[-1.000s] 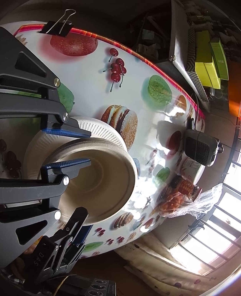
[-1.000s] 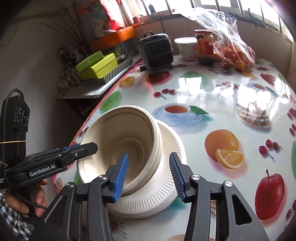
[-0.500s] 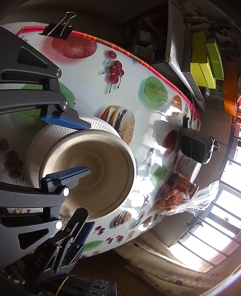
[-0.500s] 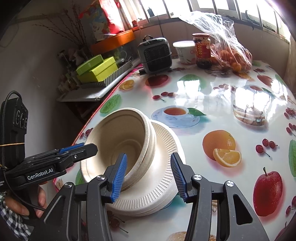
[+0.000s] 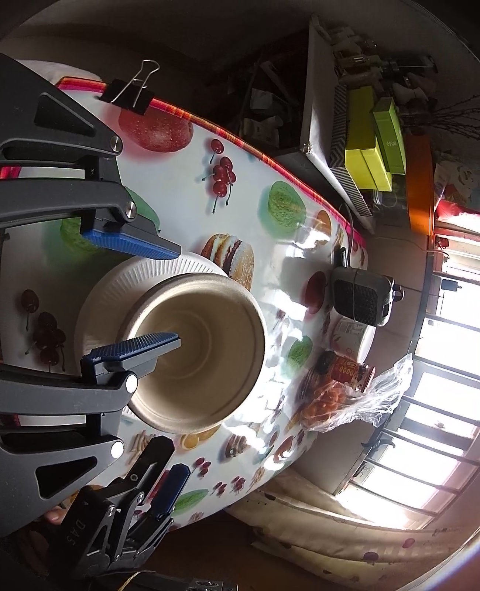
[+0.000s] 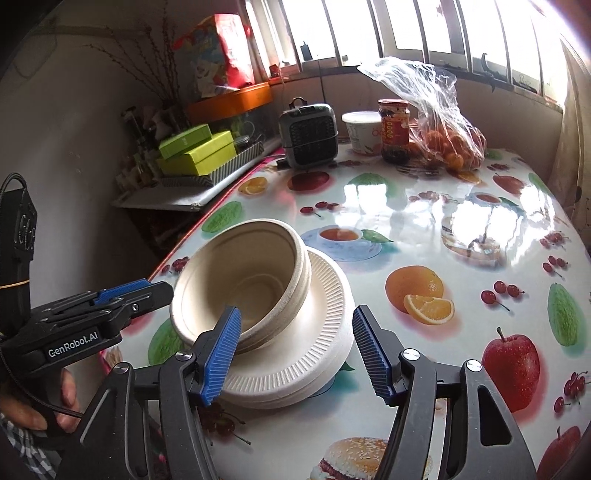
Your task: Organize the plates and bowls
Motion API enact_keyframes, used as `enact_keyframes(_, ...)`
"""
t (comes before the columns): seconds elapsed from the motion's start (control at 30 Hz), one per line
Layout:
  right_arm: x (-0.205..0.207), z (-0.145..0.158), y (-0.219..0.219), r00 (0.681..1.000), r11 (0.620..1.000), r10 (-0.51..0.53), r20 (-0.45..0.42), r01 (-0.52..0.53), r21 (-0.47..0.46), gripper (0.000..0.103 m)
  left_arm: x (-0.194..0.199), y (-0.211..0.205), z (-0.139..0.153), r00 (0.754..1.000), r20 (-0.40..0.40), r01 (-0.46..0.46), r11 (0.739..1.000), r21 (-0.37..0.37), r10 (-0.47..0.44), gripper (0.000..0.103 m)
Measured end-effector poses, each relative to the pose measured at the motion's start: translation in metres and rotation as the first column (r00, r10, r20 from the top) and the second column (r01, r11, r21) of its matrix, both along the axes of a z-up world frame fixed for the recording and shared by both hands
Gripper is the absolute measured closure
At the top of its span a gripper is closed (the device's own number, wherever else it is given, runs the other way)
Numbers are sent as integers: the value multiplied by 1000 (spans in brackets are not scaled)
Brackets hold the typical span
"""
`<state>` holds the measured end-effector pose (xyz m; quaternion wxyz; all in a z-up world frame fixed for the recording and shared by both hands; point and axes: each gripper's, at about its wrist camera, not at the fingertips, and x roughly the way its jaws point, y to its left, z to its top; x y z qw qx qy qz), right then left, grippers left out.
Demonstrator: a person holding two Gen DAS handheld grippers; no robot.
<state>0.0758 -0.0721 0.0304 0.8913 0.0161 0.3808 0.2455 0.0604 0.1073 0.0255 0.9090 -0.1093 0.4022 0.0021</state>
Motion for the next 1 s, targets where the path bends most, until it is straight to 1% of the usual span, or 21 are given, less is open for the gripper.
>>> enact_keyframes(0.03,-4,0,-1,1000,1000,0,7,0,-5,40,-3,-2,1,1000,7,-3,1000,8,3,58)
enact_keyframes(0.07,-8,0,-1,1000,1000,-1,16,1,-11,39,-7,-4,1,1000,11,-7,1000,26,7,50)
enact_keyframes(0.13,-16,0,-2,999,1000,-5,39,6,-22,36,-15,-9,2,1000,24,-11,998,57,9,46)
enact_keyframes(0.2,-24,-1,-4,998,999,-11,57,13,-31,32,-23,-13,1,999,39,-11,998,68,9,45)
enact_keyframes(0.33,-34,-6,-6,998,999,-19,64,21,-38,30,-35,-18,-5,998,55,-26,995,95,21,45)
enact_keyframes(0.43,-44,-12,-6,996,998,-22,82,27,-64,28,-45,-22,-9,997,71,-39,992,121,31,45)
enact_keyframes(0.57,-52,-24,-4,997,996,-20,72,26,-85,25,-55,-25,-17,995,79,-64,989,133,54,45)
enact_keyframes(0.67,-60,-32,-3,996,994,-27,83,36,-108,19,-61,-27,-21,995,77,-73,989,129,64,45)
enact_keyframes(0.8,-66,-38,-2,995,992,-39,88,49,-119,19,-64,-30,-25,994,56,-101,982,163,93,45)
enact_keyframes(0.93,-70,-40,-4,996,993,-46,77,54,-103,19,-67,-37,-25,994,62,-103,974,203,92,45)
enact_keyframes(1.0,-71,-41,-6,996,993,-55,72,61,-98,19,-68,-39,-26,994,67,-93,977,194,81,45)
